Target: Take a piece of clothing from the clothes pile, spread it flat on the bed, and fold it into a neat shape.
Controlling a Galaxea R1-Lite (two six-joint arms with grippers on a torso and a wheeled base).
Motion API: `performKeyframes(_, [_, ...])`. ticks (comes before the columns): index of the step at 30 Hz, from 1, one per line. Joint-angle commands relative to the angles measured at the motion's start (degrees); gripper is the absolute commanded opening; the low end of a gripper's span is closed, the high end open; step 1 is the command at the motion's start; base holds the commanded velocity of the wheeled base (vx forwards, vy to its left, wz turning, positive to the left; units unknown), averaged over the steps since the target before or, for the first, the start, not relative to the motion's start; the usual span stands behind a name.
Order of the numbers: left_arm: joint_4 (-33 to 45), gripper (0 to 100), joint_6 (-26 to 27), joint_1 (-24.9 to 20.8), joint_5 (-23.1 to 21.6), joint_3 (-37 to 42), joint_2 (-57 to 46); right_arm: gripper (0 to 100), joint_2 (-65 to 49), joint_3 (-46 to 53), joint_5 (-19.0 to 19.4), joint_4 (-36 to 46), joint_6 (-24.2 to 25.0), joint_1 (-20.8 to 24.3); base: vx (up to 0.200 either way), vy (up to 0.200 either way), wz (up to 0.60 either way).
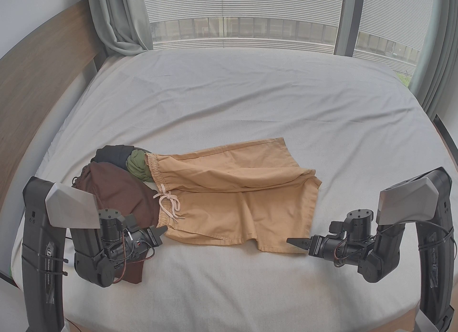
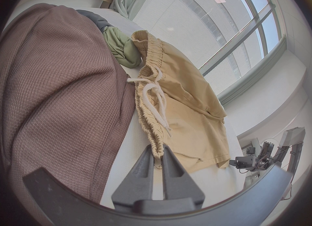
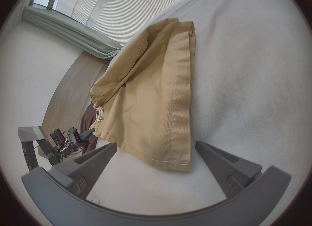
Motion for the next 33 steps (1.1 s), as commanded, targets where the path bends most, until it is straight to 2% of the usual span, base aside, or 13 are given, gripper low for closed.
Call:
performKeyframes(1, [-0.1,0,0.0,0.0,0.0,0.0,-0.1,100,1.2,-0.6,0.3,0.1,1.4,1.5,0.0,0.0,0.0])
performKeyframes(5, [-0.1,0,0.1,0.0,0.0,-0.1,-0.1,100,1.5,-0.6,2.1,-1.2,3.6,1.6,0.0,0.0,0.0])
performKeyframes(6, [-0.1,0,0.1,0.0,0.0,-0.2,-0.1,100,1.4,-0.3,3.2,-2.6,6.3,1.6,0.0,0.0,0.0])
performKeyframes(10, [-0.1,0,0.1,0.0,0.0,-0.1,-0.1,100,1.1,0.2,4.4,-5.0,9.6,1.6,0.0,0.0,0.0])
performKeyframes(19, [-0.1,0,0.2,0.1,0.0,-0.2,-0.1,100,-3.1,3.1,6.1,-5.7,10.1,0.9,0.0,0.0,0.0])
performKeyframes(33, [-0.1,0,0.3,0.1,-0.1,-0.3,-0.1,100,-4.5,5.0,6.1,-5.8,10.0,0.2,0.0,0.0,0.0])
